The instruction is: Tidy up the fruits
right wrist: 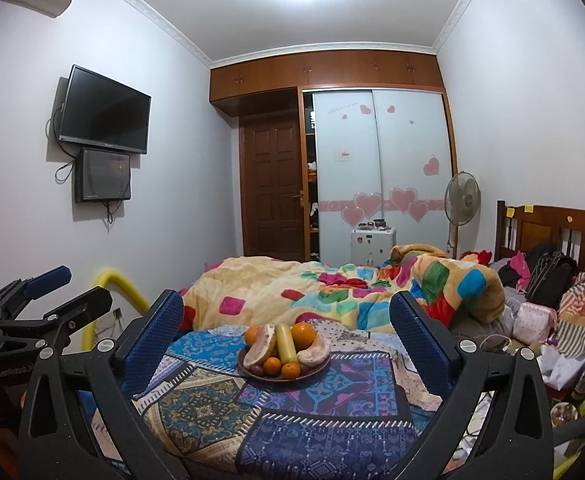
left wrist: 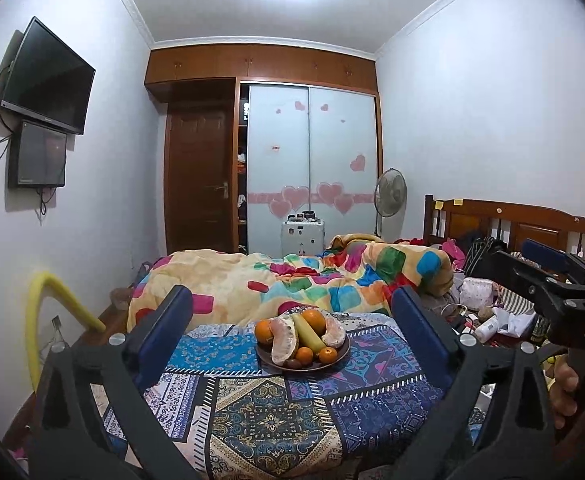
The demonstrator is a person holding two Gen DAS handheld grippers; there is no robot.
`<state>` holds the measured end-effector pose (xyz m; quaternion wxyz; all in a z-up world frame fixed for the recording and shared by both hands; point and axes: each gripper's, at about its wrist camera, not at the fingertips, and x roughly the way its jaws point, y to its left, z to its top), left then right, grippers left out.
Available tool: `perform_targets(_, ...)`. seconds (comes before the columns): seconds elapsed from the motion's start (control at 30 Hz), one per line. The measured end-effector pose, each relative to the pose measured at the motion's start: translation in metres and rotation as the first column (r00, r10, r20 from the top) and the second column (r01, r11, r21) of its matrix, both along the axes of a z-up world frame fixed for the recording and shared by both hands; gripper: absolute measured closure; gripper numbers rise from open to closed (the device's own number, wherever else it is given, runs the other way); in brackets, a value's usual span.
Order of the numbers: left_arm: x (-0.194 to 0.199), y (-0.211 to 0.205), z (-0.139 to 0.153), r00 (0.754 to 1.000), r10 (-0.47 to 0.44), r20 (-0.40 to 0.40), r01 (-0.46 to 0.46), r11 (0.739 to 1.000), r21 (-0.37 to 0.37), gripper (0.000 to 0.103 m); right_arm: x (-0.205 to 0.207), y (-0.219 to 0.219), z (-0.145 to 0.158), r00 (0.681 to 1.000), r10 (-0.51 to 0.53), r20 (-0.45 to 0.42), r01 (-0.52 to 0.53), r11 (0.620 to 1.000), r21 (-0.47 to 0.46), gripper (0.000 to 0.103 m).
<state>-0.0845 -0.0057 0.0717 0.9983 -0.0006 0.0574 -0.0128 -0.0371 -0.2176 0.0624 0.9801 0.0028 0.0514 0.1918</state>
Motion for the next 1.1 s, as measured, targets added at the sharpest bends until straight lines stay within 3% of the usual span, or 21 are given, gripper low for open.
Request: perform_targets(1.1, 0.0055, -0.0027, -0.0065, 1.000, -0.003, -0.015, 0.003, 1.000, -0.011, 0.001, 0.0003, 0.0071, -0.0014, 1.000, -0.008, -0.006, 0.007, 1.000, -0.020, 0.000)
